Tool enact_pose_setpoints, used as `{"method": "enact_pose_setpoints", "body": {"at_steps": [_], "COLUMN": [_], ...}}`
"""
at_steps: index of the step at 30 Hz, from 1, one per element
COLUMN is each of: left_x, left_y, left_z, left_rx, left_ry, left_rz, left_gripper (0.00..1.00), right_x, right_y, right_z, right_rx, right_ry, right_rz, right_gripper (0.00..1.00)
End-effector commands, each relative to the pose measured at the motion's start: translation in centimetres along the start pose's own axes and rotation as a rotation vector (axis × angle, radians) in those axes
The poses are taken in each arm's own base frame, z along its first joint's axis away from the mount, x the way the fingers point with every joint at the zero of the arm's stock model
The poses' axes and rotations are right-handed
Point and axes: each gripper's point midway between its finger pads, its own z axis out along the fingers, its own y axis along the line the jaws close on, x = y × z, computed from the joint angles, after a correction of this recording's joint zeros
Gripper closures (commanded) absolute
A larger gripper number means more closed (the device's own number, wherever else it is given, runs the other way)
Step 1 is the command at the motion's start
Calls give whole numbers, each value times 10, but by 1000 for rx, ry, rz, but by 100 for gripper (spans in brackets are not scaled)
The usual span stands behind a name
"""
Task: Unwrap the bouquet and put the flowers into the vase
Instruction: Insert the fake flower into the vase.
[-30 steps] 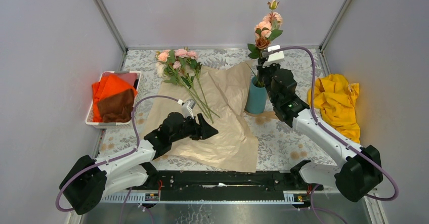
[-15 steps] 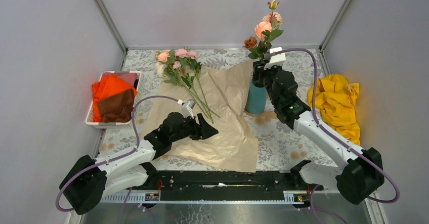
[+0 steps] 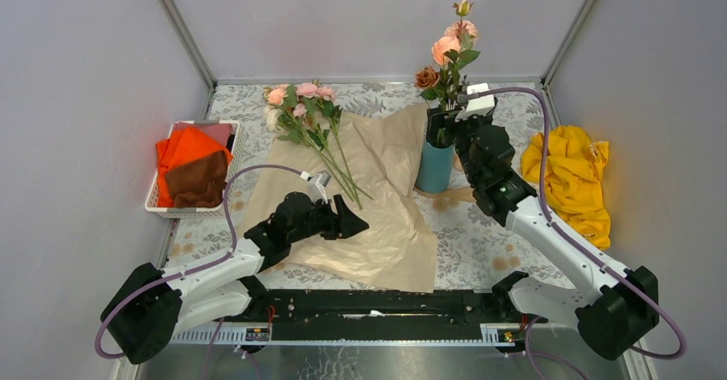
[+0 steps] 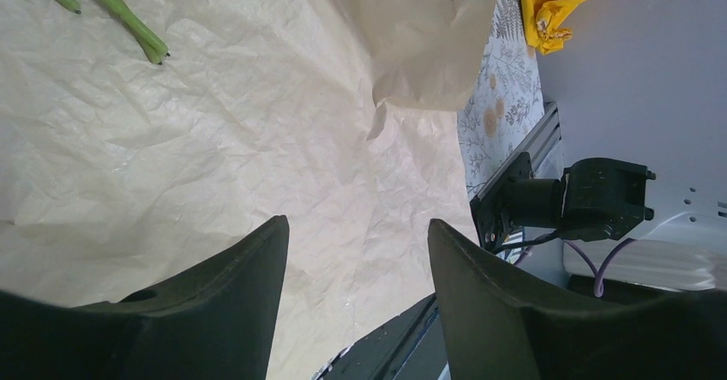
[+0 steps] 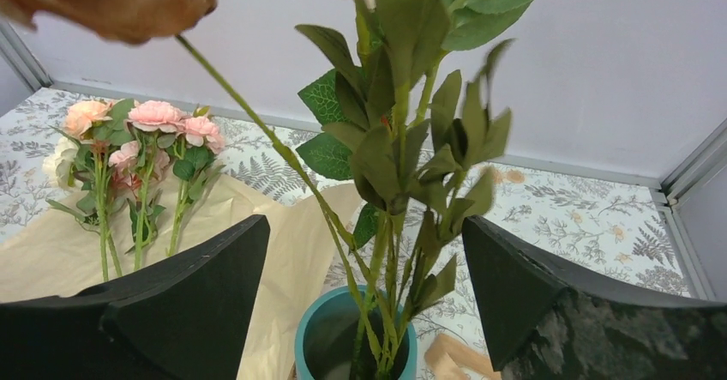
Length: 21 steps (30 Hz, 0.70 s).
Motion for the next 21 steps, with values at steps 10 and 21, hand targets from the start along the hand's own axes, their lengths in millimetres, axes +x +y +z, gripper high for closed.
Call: {"method": "enact_pose_setpoints", "body": {"at_steps": [10, 21], "left_x": [-7, -26], "left_y": [-5, -8], "left_z": [0, -5], "left_rx": [23, -35], "left_ry": [-39, -100], "left_rz": [6, -5], "left_gripper": [33, 33], "right_x": [-62, -141], "right_y": [-12, 15], "right_z": [-37, -95], "right_rx": [-17, -281], "right_ry": [-135, -271], "right_rz": [118, 238], "right_gripper": [0, 0]}}
